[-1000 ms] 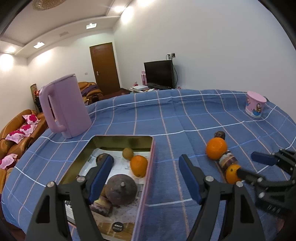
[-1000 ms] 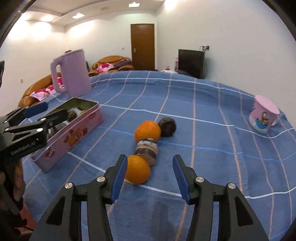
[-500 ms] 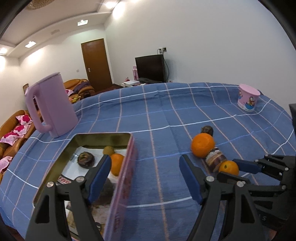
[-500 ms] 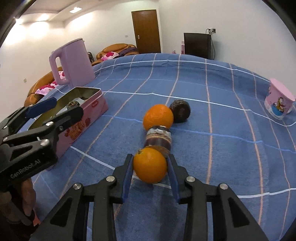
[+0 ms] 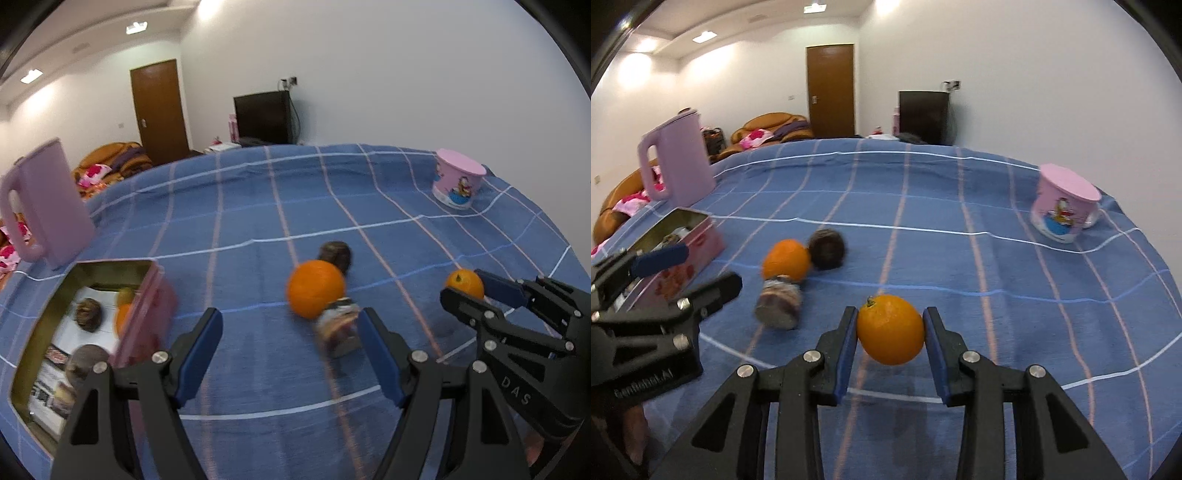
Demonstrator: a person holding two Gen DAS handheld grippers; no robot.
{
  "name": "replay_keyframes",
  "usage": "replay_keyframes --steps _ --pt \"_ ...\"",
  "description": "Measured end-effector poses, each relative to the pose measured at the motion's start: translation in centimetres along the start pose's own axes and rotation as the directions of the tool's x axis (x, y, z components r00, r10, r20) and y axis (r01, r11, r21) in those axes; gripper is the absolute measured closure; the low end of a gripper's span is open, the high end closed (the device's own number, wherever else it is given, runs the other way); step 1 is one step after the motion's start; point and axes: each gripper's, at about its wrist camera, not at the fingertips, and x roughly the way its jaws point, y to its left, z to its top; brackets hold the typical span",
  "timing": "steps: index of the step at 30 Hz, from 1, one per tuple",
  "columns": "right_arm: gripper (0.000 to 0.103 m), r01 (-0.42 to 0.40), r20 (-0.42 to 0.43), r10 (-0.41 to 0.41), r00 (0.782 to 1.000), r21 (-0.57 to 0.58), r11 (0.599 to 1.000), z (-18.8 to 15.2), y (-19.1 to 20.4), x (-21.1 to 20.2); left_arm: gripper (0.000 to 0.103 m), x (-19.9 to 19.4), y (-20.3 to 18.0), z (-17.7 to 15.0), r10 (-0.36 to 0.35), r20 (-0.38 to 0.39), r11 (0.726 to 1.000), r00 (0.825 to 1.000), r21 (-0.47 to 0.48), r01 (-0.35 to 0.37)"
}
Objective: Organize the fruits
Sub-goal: 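Move the left tool to another dark labelled jar while the right tool moves to an orange, then close the left tool on the labelled jar while the right tool closes on the orange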
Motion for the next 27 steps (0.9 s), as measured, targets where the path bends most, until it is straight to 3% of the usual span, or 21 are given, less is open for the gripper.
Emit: replay_keyframes --steps 7,15,27 --pt "0.065 0.001 0.006 -0.001 1.000 0.038 0.999 0.1 -1.2 0.0 0.030 1.8 -1.6 0.2 -0.053 -0.055 0.999 0.997 -0.012 0.053" --pt "0.065 -0.023 -0.010 0.024 1.000 0.045 0.999 0.1 -1.3 0.3 0.059 3.7 -1.7 0.1 -0.109 -0.123 0.994 0.986 -0.041 0.105" --pt "0.065 -0.074 0.002 0.074 0.997 0.023 0.997 0.0 -1.0 0.2 0.059 2.4 -2.2 0.1 -0.093 -0.057 0.996 0.994 -0.015 0.092"
